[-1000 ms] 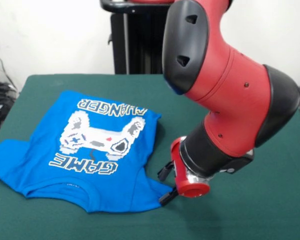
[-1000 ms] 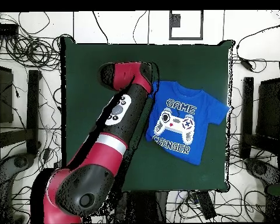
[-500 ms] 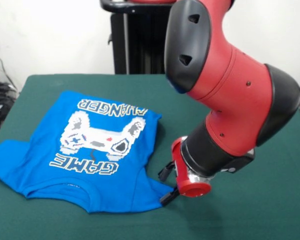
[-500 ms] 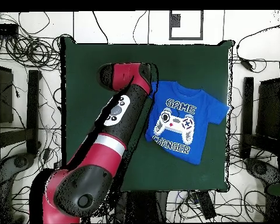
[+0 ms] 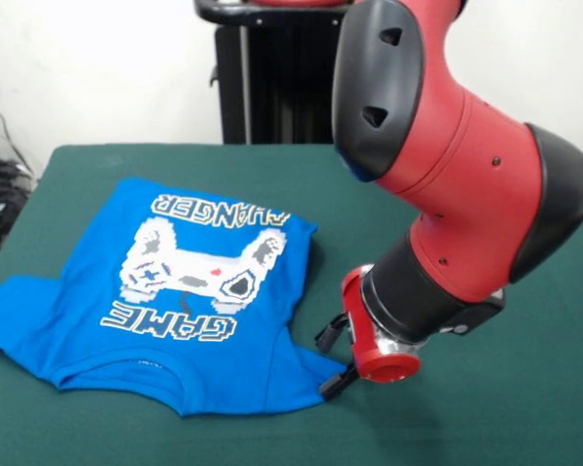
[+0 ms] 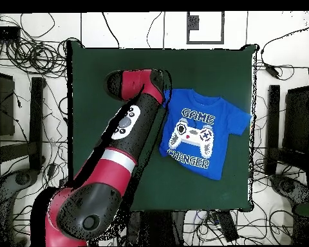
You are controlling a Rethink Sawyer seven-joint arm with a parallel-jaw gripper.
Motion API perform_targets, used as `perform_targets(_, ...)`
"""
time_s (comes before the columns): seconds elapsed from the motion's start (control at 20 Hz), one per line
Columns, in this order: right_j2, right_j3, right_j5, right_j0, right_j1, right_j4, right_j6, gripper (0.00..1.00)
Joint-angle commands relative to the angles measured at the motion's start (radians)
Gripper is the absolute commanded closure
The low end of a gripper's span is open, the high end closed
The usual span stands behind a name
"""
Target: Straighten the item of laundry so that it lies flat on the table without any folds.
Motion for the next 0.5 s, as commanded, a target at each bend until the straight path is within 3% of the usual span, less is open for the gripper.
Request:
perform_targets(0.05, 0.150, 0.010, -0.088, 0.090, 0.104, 0.135, 0.385, 0.00)
perform_targets(0.5, 0.116, -0.016, -0.057, 0.112, 0.125, 0.174, 0.445, 0.00)
